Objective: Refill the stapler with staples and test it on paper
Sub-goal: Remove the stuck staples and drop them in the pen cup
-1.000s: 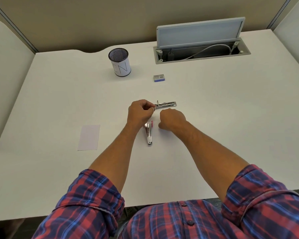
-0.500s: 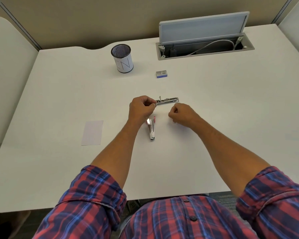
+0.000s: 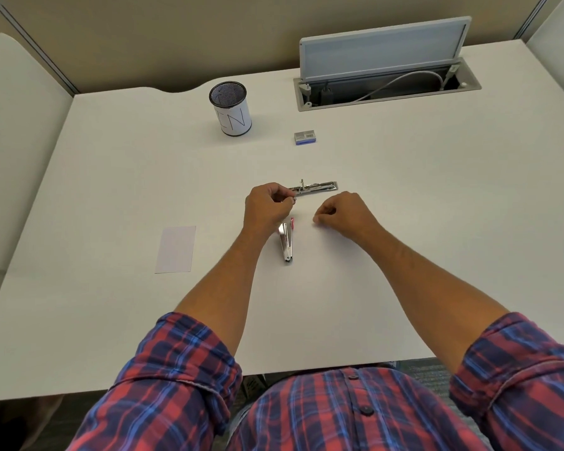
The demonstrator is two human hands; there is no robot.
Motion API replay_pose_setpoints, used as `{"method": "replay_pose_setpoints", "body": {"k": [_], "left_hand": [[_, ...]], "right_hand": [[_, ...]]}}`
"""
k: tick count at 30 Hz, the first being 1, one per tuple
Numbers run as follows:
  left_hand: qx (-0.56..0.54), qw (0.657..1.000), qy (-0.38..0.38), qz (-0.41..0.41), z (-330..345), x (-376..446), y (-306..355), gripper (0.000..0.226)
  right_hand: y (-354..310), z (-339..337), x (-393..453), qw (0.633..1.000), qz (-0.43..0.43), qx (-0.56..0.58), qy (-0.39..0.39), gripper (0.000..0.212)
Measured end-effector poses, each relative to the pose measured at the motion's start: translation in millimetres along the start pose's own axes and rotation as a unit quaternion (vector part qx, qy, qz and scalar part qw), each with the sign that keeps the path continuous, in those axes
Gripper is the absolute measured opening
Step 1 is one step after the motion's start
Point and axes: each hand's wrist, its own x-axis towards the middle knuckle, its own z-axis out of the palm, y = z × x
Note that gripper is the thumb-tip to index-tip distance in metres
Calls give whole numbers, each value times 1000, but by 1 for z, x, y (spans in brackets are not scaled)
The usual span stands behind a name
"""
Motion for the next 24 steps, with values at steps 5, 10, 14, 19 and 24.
{"method": "replay_pose_setpoints", "body": {"k": [5,10,14,19,24], "left_hand": [[6,1000,3,0,0,-1,0,13],[7,1000,5,-3,-1,0,0,14],[9,1000,5,0,-1,1,0,13],[11,1000,4,-1,-1,3,0,11],[5,1000,8,5,-2,3,2,13]], "right_hand": [[-10,10,5,996,46,-72,13,8],[-19,16,4,985,33,-168,19,10],[-25,23,0,964,-2,-266,20,16],[-28,27,-1,934,-69,-351,15,17],[-20,27,0,922,-104,-372,14,12]]}}
